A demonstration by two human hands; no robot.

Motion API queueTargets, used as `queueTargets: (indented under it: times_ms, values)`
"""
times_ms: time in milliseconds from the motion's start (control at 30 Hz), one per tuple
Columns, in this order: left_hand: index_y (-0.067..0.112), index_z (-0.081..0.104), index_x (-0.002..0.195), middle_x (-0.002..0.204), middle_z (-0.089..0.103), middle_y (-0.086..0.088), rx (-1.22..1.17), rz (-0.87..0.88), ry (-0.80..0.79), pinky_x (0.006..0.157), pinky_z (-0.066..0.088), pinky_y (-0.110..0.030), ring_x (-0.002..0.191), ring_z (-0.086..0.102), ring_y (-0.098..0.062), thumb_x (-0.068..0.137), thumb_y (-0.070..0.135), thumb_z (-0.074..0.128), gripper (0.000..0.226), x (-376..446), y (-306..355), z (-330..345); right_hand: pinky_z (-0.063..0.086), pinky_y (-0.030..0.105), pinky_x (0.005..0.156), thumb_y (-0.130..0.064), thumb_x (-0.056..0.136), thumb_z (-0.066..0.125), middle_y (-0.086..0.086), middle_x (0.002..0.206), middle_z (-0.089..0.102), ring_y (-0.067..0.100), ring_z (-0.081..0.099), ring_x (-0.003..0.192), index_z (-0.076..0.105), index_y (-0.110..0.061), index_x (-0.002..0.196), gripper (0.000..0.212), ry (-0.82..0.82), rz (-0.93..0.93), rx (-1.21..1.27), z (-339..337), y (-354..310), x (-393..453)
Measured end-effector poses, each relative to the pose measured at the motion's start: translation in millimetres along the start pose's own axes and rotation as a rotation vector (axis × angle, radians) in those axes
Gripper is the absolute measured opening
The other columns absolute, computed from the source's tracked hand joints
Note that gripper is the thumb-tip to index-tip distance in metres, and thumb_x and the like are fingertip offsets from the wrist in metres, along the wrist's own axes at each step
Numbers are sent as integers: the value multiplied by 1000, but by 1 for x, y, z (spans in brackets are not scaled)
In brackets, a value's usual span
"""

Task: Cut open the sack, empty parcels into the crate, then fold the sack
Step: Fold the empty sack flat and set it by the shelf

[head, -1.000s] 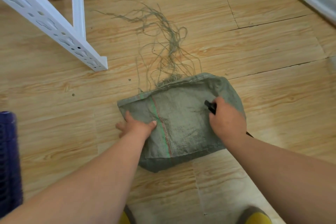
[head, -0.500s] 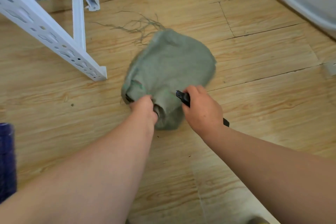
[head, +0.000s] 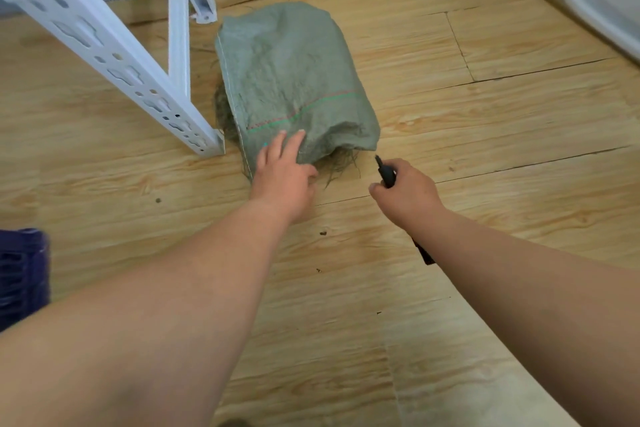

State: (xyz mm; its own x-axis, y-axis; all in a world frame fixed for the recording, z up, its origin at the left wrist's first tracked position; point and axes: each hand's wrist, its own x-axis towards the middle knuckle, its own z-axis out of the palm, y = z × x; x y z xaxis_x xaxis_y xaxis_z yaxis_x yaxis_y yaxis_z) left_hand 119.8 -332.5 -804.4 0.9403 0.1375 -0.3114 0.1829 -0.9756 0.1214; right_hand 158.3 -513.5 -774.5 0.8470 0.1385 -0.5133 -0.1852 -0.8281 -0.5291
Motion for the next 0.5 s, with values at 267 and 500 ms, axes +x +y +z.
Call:
queueTargets:
  times_ms: [267,500]
  values:
    - [13,13,153,160,-16,6,65,-250,-268,120,8,-48,148,1,-25,96,28,48,69,34,-29,1,41,30,70,-20,90,55,4,110,58,22,55,90,43,-18,135,47,-54,88,17,10,4,3]
    - [15,51,132,161,-12,1,55,-296,-96,118,-3,-48,148,-7,-27,86,14,55,46,13,-5,13,43,33,77,-12,88,56,8,114,60,26,57,100,49,-12,124,37,-163,70,8,14,1,8]
